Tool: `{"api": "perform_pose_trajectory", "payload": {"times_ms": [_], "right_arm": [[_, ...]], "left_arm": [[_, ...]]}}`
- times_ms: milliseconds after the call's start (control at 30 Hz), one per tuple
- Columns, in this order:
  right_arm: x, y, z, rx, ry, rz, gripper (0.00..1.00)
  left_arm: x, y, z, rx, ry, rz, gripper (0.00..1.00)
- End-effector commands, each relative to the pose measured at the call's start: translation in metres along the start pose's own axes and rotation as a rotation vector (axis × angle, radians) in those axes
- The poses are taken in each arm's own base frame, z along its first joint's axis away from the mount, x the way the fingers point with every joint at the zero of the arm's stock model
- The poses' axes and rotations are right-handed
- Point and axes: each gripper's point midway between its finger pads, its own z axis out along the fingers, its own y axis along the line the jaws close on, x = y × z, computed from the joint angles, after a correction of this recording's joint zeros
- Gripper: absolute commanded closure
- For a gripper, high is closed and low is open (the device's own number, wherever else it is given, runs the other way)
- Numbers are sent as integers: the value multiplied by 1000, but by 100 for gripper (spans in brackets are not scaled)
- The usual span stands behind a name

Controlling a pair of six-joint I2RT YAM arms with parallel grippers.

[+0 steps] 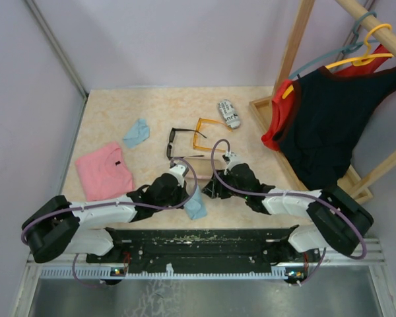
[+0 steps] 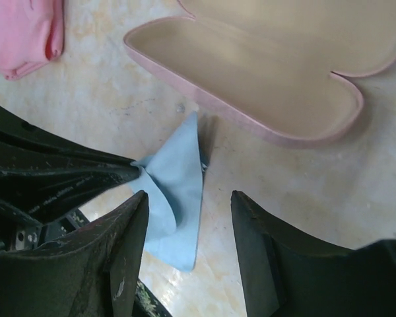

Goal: Organize the sunglasses
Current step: Adjust the glasses cleaning cloth at the center of the board.

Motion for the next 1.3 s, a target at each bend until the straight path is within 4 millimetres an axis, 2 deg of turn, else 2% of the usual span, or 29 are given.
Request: {"api": "perform_pose_trajectory", "payload": {"times_ms": [0, 400, 833, 1000, 1167, 1267], "right_arm": [[-33, 40, 14, -144, -103, 15, 47], [-24, 43, 43, -185, -49, 32, 49], [-16, 41, 54, -195, -21, 54, 53], [-7, 36, 62, -188, 12, 64, 55], [-7, 36, 63, -190, 13, 67, 61], [-9, 36, 60, -187, 2, 65, 72]], "left_arm": [[-7, -4, -2, 26, -26, 1, 99], [-7, -5, -2, 27, -22, 10, 99], [-7, -4, -2, 27, -22, 13, 99], [-6, -4, -2, 26, -22, 15, 99], [-8, -4, -3, 25, -26, 16, 99], [-7, -2, -3, 19, -23, 17, 99]]}}
